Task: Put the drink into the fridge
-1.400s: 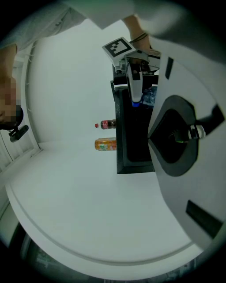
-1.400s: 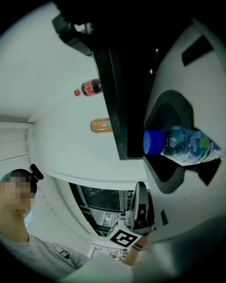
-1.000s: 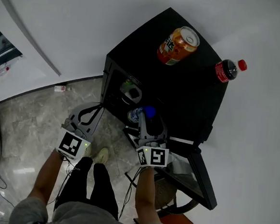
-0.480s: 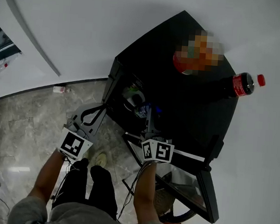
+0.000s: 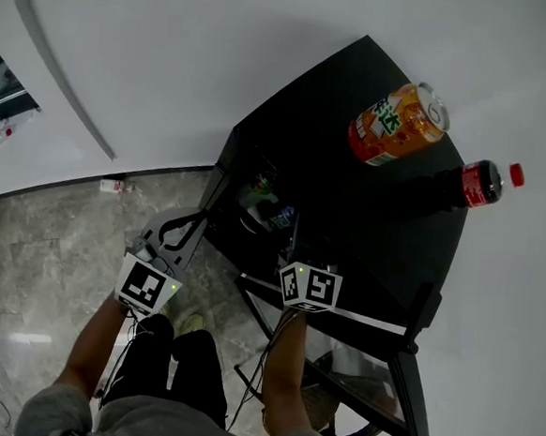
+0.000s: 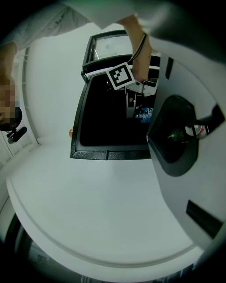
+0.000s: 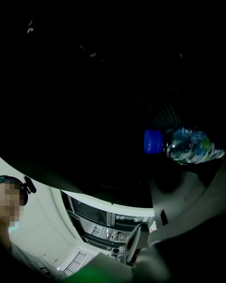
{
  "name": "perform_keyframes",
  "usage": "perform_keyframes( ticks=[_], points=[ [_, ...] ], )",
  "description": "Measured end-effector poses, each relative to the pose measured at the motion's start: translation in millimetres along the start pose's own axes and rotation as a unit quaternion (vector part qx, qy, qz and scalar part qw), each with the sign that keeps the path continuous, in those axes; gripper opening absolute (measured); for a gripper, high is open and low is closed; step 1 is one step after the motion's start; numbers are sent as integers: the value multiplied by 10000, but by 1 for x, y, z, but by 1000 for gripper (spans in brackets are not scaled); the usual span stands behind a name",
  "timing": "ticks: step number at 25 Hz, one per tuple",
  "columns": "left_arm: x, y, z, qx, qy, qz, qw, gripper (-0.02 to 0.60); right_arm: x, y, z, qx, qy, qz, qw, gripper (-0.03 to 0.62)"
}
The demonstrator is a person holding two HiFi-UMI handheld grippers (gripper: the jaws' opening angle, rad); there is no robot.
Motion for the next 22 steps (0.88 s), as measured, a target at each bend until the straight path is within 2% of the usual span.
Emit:
perform_keyframes(
  ticks=[9,22],
  points=[
    [1,-3,7,-26,-74,-83,9999,5,2,-23,-5,191,24,-55,9998,190],
    [9,-11,3,40,-171,-288,9994,5,5,-26,-9,402,59,-212,9989,192]
  ],
)
Point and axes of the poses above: the fingertips, and each gripper's own axes: y backward along the fingers, z to its left, x out of its underside, the point moved 2 cm from there along y, backward along the fingers, and after that the axes turned 14 degrees about x, right-handed, at the moved point
